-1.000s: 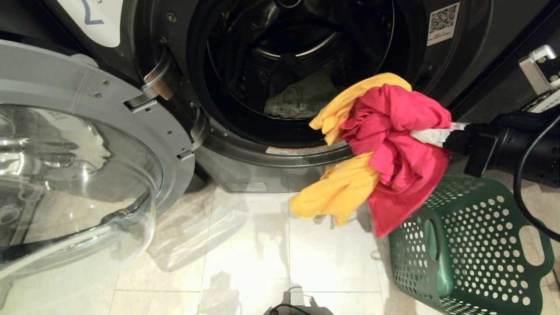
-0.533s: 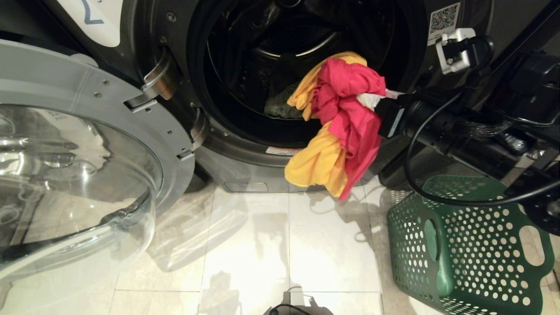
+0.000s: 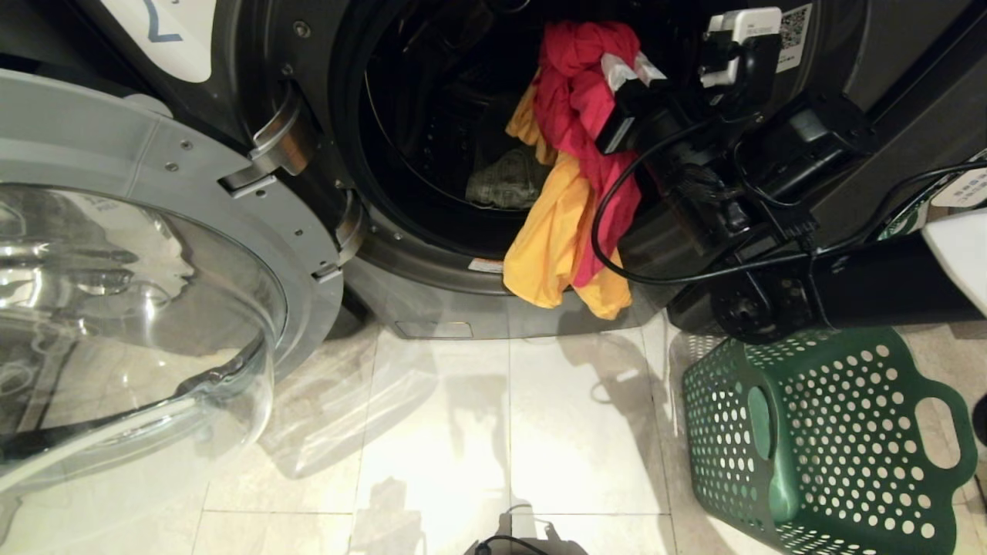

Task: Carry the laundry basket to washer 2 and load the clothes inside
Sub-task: Place the clothes into the washing machine

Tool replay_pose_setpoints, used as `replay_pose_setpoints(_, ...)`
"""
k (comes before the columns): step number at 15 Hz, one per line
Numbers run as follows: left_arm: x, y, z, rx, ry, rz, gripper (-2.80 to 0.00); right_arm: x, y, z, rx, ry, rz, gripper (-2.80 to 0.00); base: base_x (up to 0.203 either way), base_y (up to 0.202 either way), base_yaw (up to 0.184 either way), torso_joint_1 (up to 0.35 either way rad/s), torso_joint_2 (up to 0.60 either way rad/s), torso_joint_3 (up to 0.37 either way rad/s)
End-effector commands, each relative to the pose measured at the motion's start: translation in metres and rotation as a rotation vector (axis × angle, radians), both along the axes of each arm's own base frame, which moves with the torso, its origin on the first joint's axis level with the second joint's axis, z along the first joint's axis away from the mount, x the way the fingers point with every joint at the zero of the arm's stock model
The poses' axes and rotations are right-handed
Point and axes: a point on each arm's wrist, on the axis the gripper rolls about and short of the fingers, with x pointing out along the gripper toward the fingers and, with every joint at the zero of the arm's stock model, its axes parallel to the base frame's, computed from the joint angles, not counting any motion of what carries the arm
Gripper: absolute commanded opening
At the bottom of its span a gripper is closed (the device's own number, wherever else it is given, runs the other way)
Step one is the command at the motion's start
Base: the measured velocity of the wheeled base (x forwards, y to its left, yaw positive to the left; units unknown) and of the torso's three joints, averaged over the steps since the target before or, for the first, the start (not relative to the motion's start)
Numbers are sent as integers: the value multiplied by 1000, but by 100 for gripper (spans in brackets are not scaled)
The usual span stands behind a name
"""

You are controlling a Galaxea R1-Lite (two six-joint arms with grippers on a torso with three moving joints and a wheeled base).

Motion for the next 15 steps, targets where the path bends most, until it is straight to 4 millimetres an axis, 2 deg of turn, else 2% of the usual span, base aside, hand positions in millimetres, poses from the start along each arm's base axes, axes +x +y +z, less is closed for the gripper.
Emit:
replay_pose_setpoints(1, 0, 0, 0, -1, 0, 0, -280, 29, 22, -14, 24, -50, 7, -280, 0, 0, 0, 0, 0, 0)
replay_pose_setpoints(3, 0, 0, 0, 0, 0, 0, -280, 39, 34, -10, 74, -113, 8, -280, 0, 0, 0, 0, 0, 0)
replay_pose_setpoints(6, 0, 0, 0, 0, 1, 0, -280, 56, 53, -41, 84, -103, 9, -280, 0, 0, 0, 0, 0, 0)
replay_pose_setpoints(10, 0, 0, 0, 0, 0, 0, -280, 79, 59, -87, 70, -45, -13, -280, 0, 0, 0, 0, 0, 0)
replay_pose_setpoints(15, 0, 0, 0, 0, 1, 0, -280, 86, 54, -95, 63, -24, -33, -280, 0, 0, 0, 0, 0, 0)
